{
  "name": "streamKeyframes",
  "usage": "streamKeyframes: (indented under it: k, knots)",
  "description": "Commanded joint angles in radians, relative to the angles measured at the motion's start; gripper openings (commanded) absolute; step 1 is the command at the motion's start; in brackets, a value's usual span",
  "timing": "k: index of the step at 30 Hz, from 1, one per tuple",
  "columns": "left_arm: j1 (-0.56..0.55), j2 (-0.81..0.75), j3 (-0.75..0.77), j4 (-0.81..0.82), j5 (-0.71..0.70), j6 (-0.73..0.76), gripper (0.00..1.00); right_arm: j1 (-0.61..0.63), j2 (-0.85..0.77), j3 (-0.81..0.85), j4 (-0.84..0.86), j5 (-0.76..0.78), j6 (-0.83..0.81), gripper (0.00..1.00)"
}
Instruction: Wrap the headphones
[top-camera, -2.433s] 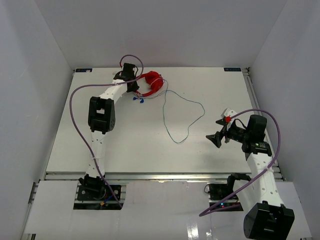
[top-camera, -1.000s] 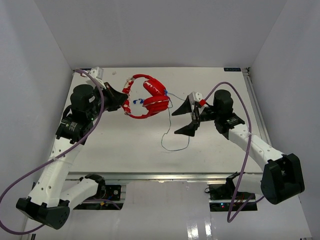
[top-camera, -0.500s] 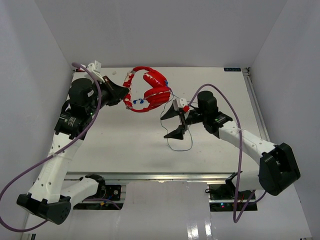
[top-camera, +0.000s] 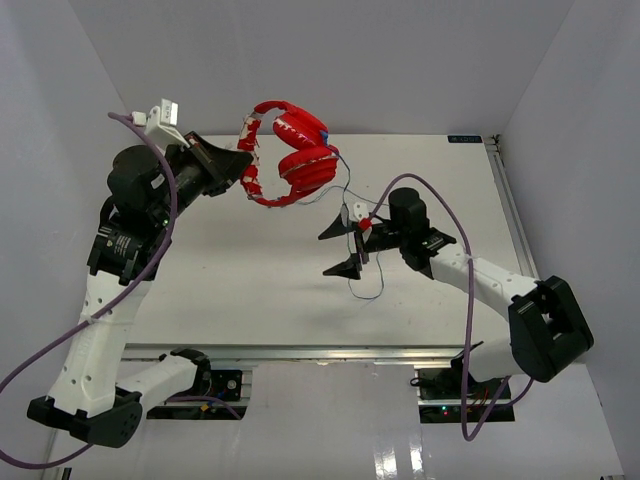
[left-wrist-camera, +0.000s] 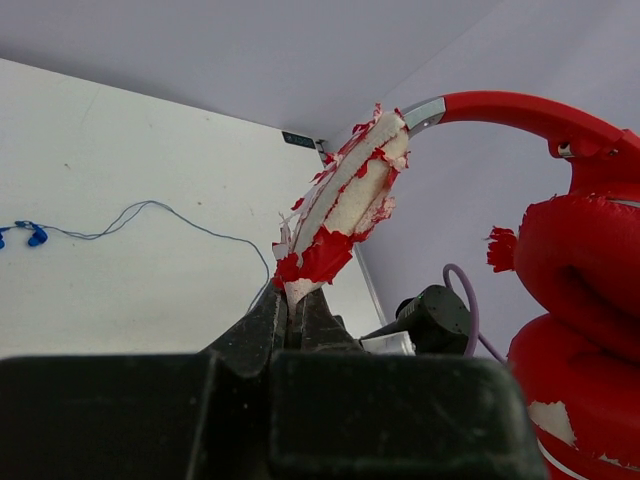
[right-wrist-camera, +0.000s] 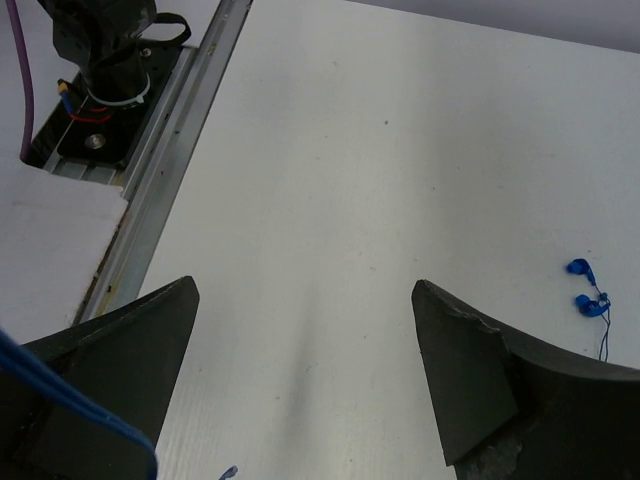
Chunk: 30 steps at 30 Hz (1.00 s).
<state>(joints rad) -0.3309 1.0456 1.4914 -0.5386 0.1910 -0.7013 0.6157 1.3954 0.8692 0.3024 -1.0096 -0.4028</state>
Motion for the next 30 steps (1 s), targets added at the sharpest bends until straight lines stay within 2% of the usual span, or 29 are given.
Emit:
streamKeyframes:
  k: [1, 6, 10, 13, 15, 20, 23, 25, 28, 30]
  knots:
    - [-0.001, -0.029, 0.034, 0.048, -0.041, -0.075, 0.0, -0.003, -0.048, -0.064, 0.037, -0.037, -0.055, 0.83]
    - [0.0, -0.053, 0.029, 0.048, -0.161, -0.122, 0.0, -0.004, -0.073, -0.101, 0.045, -0.063, -0.035, 0.62]
    - [0.0, -0.052, 0.037, 0.056, -0.176, -0.139, 0.0, -0.004, -0.089, -0.096, 0.053, -0.072, -0.008, 0.44]
    - [0.0, -0.044, 0.044, 0.059, -0.176, -0.145, 0.0, -0.005, -0.091, -0.088, 0.053, -0.089, 0.013, 0.21]
    - [0.0, -0.042, 0.041, 0.06, -0.2, -0.146, 0.0, -0.005, -0.099, -0.088, 0.055, -0.091, 0.028, 0.1]
    - [0.0, -0.037, 0.021, 0.057, -0.318, -0.157, 0.0, -0.003, -0.138, -0.074, -0.029, 0.032, -0.005, 0.08]
    - [0.0, -0.013, 0.004, 0.067, -0.407, -0.199, 0.0, 0.016, -0.166, -0.042, -0.204, 0.276, -0.097, 0.08]
    - [0.0, 0.04, -0.025, 0.112, -0.454, -0.198, 0.0, 0.094, -0.197, 0.002, -0.343, 0.558, -0.267, 0.08]
    - [-0.009, 0.211, 0.006, 0.137, -0.493, -0.106, 0.0, 0.185, -0.223, 0.089, -0.472, 0.907, -0.411, 0.08]
    - [-0.042, 0.302, 0.033, 0.143, -0.532, 0.051, 0.0, 0.2, -0.227, 0.131, -0.55, 1.063, -0.49, 0.08]
